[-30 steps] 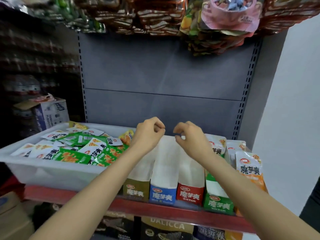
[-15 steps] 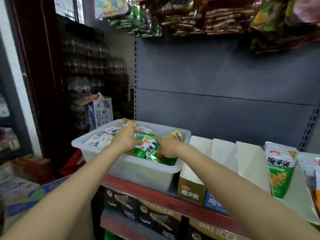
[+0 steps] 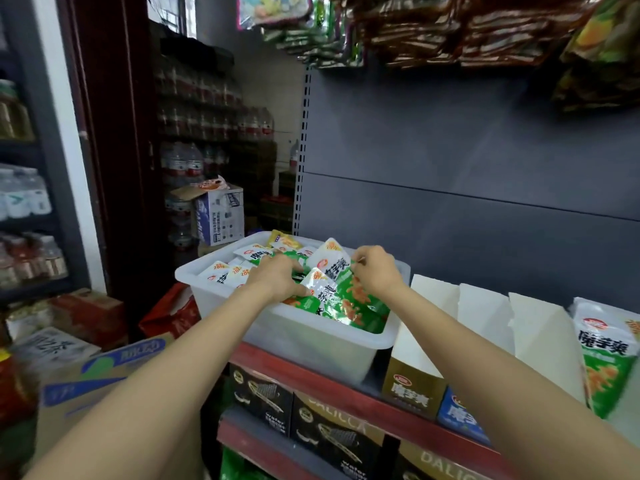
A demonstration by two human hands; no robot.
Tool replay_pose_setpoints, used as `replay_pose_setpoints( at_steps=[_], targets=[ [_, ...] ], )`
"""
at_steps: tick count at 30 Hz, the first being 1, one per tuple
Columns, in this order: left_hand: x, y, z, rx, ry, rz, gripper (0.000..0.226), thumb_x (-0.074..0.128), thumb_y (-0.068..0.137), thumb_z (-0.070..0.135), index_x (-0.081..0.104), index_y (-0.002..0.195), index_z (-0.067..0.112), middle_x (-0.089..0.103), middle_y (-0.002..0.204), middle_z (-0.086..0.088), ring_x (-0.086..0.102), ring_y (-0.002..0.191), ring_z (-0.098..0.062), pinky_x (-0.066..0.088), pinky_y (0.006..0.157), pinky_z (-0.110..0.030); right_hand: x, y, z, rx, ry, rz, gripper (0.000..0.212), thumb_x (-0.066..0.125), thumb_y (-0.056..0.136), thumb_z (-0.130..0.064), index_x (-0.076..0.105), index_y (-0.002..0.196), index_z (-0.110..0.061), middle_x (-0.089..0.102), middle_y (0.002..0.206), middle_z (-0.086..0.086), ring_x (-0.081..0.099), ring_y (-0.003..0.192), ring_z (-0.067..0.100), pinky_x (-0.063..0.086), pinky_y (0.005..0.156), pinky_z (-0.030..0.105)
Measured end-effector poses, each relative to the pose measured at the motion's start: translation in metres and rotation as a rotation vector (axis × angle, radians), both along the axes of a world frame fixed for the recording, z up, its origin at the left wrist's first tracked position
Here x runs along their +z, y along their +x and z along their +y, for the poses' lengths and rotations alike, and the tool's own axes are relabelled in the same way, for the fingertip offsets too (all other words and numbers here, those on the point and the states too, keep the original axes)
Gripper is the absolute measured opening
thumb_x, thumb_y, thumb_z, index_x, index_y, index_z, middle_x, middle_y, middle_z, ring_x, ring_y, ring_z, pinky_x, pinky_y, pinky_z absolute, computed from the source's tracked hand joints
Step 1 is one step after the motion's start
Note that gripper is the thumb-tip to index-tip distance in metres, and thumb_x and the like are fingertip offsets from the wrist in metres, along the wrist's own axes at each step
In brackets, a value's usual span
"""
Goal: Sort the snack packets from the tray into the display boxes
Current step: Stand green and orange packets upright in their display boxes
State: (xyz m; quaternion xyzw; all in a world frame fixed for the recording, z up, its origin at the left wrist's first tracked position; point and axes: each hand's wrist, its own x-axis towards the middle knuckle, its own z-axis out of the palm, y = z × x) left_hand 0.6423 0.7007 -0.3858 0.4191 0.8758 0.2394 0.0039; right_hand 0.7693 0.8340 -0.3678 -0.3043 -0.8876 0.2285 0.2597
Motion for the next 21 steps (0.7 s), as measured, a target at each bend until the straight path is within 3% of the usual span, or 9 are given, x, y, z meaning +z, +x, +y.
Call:
replay_pose_setpoints(
  at_steps=[3, 6, 10, 13, 15, 17, 21],
  targets=[
    [0.000, 0.008, 0.001, -0.043, 0.239, -0.075, 0.045, 0.070, 0.083, 0.031, 0.059, 0.123, 0.013, 0.057, 0.130, -0.004, 0.050, 0.122, -0.022, 0.041, 0.101, -0.032, 0.008, 0.011, 0.002, -0.042, -0.076, 0.226, 0.015, 0.046, 0.092, -0.004, 0.060, 0.094, -0.011, 0.063, 0.091, 0.004, 0.055, 0.087, 0.022, 0.039, 0.071, 0.028],
    [0.008, 0.026, 0.005, -0.116, 0.411, -0.162, 0.040, 0.066, 0.087, 0.024, 0.057, 0.121, 0.007, 0.061, 0.120, -0.007, 0.056, 0.111, -0.020, 0.042, 0.092, -0.026, 0.011, 0.026, 0.007, -0.037, -0.189, 0.441, 0.014, 0.048, 0.091, -0.007, 0.054, 0.085, -0.017, 0.062, 0.083, -0.002, 0.060, 0.089, 0.025, 0.048, 0.082, 0.040],
    [0.026, 0.061, 0.018, -0.242, 0.589, -0.246, 0.040, 0.065, 0.088, 0.021, 0.053, 0.125, 0.012, 0.062, 0.108, -0.004, 0.060, 0.096, -0.016, 0.047, 0.085, -0.025, 0.022, 0.061, 0.010, 0.035, -0.316, 0.627, 0.022, 0.052, 0.090, -0.004, 0.053, 0.076, -0.020, 0.066, 0.082, 0.005, 0.065, 0.085, 0.027, 0.053, 0.081, 0.052],
    [0.038, 0.094, 0.033, -0.337, 0.683, -0.312, 0.037, 0.066, 0.087, 0.018, 0.055, 0.122, 0.019, 0.066, 0.102, -0.002, 0.065, 0.088, -0.021, 0.054, 0.079, -0.033, 0.030, 0.098, 0.008, 0.146, -0.403, 0.673, 0.017, 0.048, 0.093, 0.002, 0.054, 0.086, -0.012, 0.065, 0.079, 0.004, 0.067, 0.071, 0.014, 0.058, 0.067, 0.040],
    [0.043, 0.119, 0.045, -0.390, 0.739, -0.350, 0.028, 0.065, 0.086, 0.010, 0.058, 0.111, 0.019, 0.069, 0.095, -0.006, 0.067, 0.077, -0.027, 0.057, 0.065, -0.037, 0.033, 0.129, 0.008, 0.168, -0.393, 0.683, 0.012, 0.048, 0.093, 0.003, 0.054, 0.096, -0.007, 0.065, 0.077, 0.003, 0.067, 0.065, 0.008, 0.058, 0.061, 0.032],
    [0.046, 0.143, 0.060, -0.436, 0.783, -0.403, 0.023, 0.064, 0.085, 0.003, 0.058, 0.102, 0.018, 0.068, 0.088, -0.008, 0.063, 0.059, -0.020, 0.051, 0.047, -0.026, 0.037, 0.160, 0.014, 0.144, -0.350, 0.694, 0.013, 0.050, 0.091, 0.003, 0.054, 0.101, -0.005, 0.066, 0.078, 0.004, 0.067, 0.065, 0.007, 0.058, 0.061, 0.031],
    [0.048, 0.197, 0.098, -0.547, 0.764, -0.522, 0.026, 0.062, 0.085, -0.001, 0.053, 0.089, 0.024, 0.064, 0.080, -0.003, 0.061, 0.060, -0.012, 0.050, 0.046, -0.020, 0.043, 0.221, 0.036, 0.046, -0.283, 0.706, 0.017, 0.054, 0.089, 0.005, 0.055, 0.098, -0.009, 0.066, 0.075, 0.000, 0.066, 0.063, 0.005, 0.056, 0.058, 0.028]
  ],
)
